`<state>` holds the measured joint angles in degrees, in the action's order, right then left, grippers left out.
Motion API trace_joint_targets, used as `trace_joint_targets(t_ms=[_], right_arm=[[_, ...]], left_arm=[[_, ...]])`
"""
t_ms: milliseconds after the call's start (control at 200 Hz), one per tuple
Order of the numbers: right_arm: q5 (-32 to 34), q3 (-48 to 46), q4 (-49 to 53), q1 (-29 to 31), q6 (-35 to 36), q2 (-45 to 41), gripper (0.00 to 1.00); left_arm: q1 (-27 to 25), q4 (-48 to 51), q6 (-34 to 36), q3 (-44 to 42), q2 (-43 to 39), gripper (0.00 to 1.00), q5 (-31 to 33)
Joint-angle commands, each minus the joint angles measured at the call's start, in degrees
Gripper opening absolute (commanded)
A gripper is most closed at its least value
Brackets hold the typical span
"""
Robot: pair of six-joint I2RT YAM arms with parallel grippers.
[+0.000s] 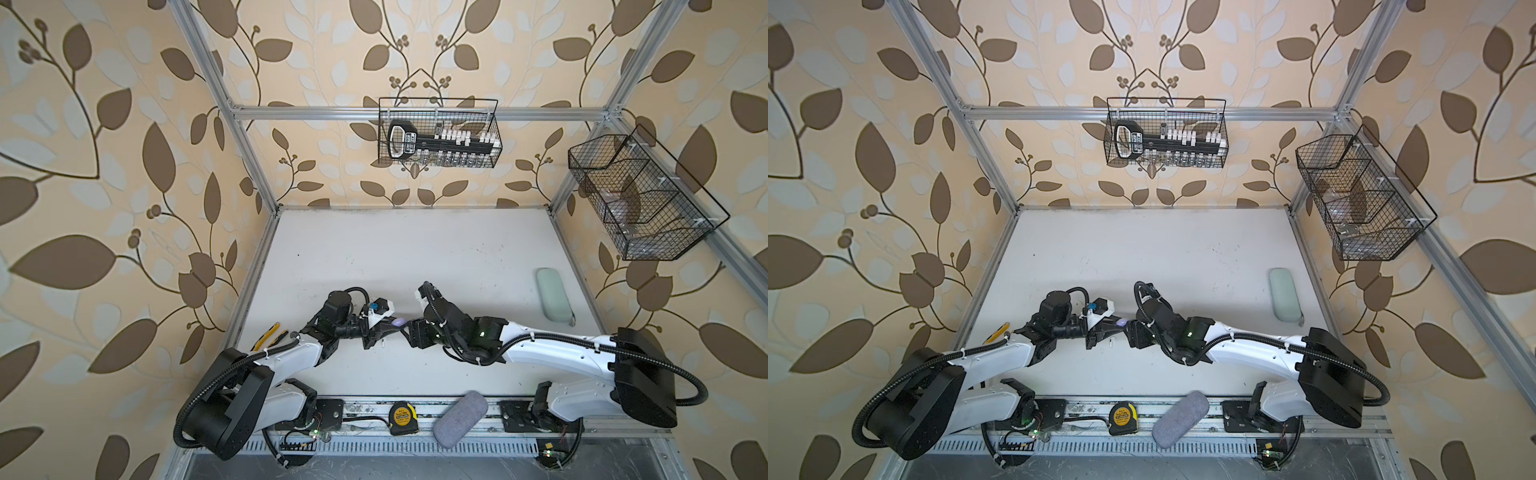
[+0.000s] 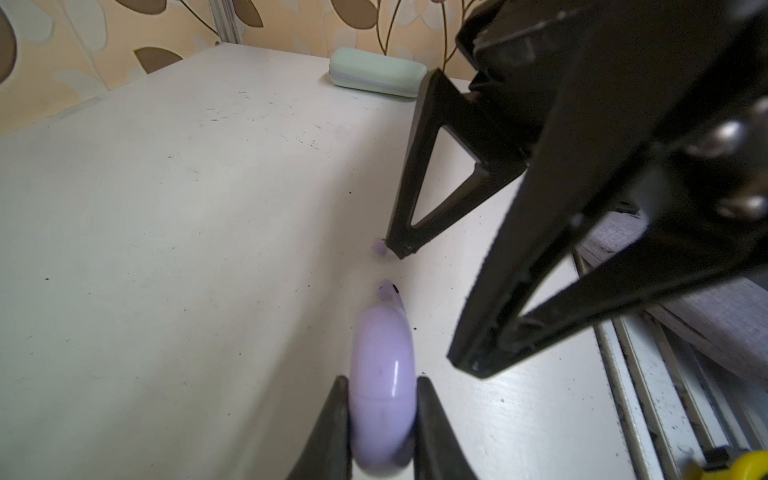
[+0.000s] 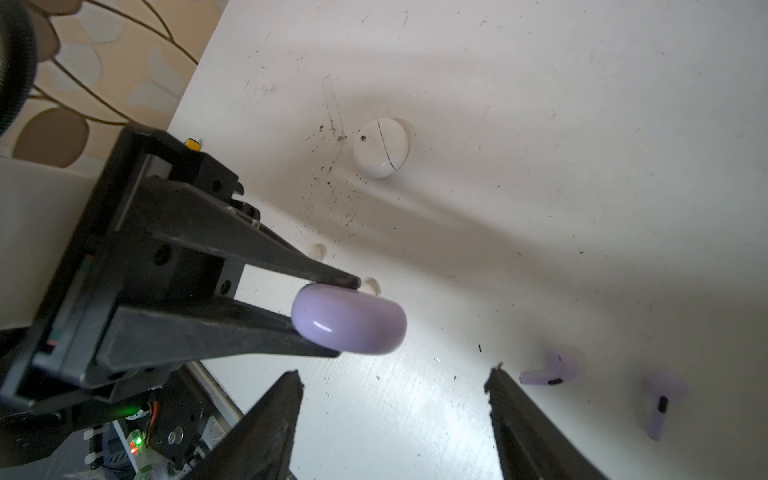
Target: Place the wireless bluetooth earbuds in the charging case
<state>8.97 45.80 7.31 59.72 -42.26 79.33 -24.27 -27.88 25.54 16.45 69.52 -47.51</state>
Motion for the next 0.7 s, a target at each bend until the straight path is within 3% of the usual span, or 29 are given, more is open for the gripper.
trace_joint_targets(t_ms=[0,700], right_arm=[[0.5,-1.3,-1.5,-1.1,-2.8,1.1,0.72],[-3.7,-3.3,-7.0,-3.8,-3.3,3.2,0.72]], left_arm=[[0.6,-2.8,0.9,-0.4,0.0,0.00,-1.6],[0.6,4.2,7.5,0.9,-0.3,0.00,-6.6]])
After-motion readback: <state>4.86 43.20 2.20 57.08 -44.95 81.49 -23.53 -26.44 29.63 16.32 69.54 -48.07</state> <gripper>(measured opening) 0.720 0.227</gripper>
